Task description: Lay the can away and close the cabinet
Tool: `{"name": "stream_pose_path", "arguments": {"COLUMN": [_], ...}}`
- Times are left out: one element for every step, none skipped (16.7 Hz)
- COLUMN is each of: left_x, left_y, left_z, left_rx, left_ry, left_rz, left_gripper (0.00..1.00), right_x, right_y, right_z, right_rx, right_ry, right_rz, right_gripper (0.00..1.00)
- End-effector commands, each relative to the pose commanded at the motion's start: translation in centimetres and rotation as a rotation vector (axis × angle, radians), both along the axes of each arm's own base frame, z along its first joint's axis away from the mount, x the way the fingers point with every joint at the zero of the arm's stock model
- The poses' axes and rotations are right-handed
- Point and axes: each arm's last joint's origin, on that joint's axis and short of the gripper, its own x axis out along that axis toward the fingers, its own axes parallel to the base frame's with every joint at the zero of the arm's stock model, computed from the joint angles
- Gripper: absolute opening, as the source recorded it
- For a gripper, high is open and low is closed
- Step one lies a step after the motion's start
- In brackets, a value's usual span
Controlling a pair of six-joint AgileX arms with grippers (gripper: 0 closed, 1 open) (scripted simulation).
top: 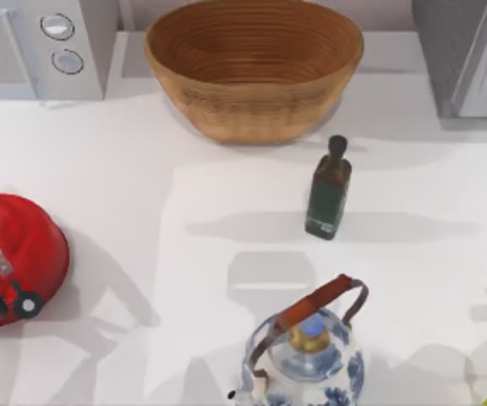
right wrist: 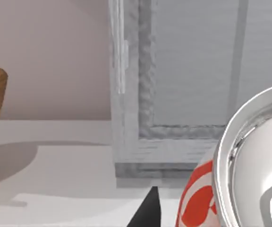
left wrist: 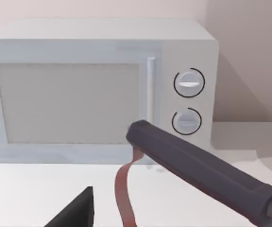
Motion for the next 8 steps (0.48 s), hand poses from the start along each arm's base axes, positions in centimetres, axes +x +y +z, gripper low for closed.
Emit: {"name": "stream_pose_path", "arguments": {"left_x": [0.0, 0.0, 0.0, 0.0, 0.0, 0.0, 0.0, 0.0], "left_y": [0.0, 0.0, 0.0, 0.0, 0.0, 0.0, 0.0, 0.0], "left_z": [0.0, 0.0, 0.0, 0.0, 0.0, 0.0, 0.0, 0.0], "left_rx": [0.000, 0.000, 0.000, 0.000, 0.000, 0.000, 0.000, 0.000], "left_ry": [0.000, 0.000, 0.000, 0.000, 0.000, 0.000, 0.000, 0.000], "left_rz": [0.000, 0.000, 0.000, 0.000, 0.000, 0.000, 0.000, 0.000], "left_gripper": [1.00, 1.00, 1.00, 1.00, 1.00, 1.00, 1.00, 1.00], "right_x": [0.0, 0.0, 0.0, 0.0, 0.1, 0.2, 0.4, 0.7], "right_y": [0.0, 0.1, 0.1, 0.1, 0.2, 0.2, 0.3, 0.4], "right_z": [0.3, 0.8, 1.6, 2.7, 4.1, 5.7, 7.5, 9.6], "right_rx": [0.000, -0.001, -0.001, -0.001, -0.002, -0.002, -0.002, -0.001], "right_ry": [0.001, 0.002, 0.004, 0.005, 0.007, 0.008, 0.009, 0.007], "right_rz": [0.001, 0.002, 0.003, 0.003, 0.001, -0.003, -0.008, -0.015], "right_gripper": [0.00, 0.00, 0.00, 0.00, 0.00, 0.00, 0.00, 0.00]}}
